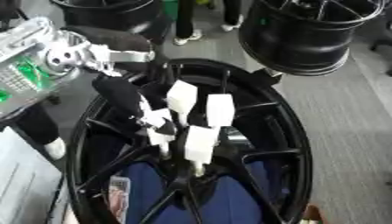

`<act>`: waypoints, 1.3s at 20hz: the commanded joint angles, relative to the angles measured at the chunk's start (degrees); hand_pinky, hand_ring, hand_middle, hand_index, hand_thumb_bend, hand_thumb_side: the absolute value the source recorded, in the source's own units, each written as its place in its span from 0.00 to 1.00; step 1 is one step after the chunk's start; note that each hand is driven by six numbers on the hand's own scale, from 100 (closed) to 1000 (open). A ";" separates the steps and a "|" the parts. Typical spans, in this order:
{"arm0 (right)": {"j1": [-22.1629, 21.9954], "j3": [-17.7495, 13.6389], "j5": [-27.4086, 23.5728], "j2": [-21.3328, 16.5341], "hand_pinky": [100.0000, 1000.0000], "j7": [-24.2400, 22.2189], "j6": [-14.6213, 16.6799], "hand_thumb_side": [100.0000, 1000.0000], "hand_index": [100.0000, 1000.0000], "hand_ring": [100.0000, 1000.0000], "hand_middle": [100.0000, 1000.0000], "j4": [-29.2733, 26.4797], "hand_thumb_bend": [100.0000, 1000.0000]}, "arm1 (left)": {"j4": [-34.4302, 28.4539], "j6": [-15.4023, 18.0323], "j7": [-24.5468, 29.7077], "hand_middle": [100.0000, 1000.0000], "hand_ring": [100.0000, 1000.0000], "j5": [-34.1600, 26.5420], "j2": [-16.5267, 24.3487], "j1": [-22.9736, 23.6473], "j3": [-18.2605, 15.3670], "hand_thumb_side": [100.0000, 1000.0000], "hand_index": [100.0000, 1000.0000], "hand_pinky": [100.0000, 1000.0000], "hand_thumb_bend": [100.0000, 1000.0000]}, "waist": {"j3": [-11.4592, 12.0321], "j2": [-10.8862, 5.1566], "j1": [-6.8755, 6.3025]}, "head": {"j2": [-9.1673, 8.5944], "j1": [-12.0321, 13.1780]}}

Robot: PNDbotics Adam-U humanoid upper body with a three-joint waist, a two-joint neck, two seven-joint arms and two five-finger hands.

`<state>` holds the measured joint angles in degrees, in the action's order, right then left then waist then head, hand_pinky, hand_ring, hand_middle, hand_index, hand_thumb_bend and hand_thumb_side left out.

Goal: Pull the pin out of the wheel hub.

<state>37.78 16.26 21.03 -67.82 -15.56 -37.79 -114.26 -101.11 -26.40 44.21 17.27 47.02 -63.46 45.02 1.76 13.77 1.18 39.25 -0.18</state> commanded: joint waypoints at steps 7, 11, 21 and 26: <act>0.35 -0.92 -0.08 -1.04 0.87 0.95 -0.05 0.04 0.82 0.80 0.76 -0.33 0.03 | 1.77 -4.94 4.53 0.68 0.75 0.93 1.20 1.71 -0.18 0.48 0.80 0.74 0.63 | -0.44 -0.45 0.00 | -0.11 0.55; 0.22 -1.00 -0.28 -0.90 0.87 1.33 -0.13 0.03 0.82 0.80 0.76 -0.33 0.02 | 2.92 -4.67 4.73 0.69 0.76 1.05 1.13 2.33 -0.04 0.43 0.80 0.74 0.62 | -0.61 -0.25 0.07 | -0.23 0.60; -0.36 -1.33 -0.81 -0.71 0.87 2.69 -0.61 0.02 0.82 0.80 0.75 -0.33 0.00 | 3.72 -5.43 4.63 0.62 0.71 0.26 0.69 2.97 -0.04 0.46 0.75 0.71 0.56 | -0.91 0.09 0.08 | -0.39 0.80; -0.95 -1.56 -0.81 -0.74 0.87 3.16 -1.39 0.02 0.82 0.80 0.75 -0.33 0.00 | 2.29 -5.42 3.34 0.60 0.69 -1.41 0.61 2.57 -0.60 0.38 0.72 0.70 0.46 | -0.81 0.08 0.03 | -0.61 0.75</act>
<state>36.33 15.88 20.55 -67.34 -12.69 -38.91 -114.26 -98.18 -27.09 43.52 16.32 46.80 -59.87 45.34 1.00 14.78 1.18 39.18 0.35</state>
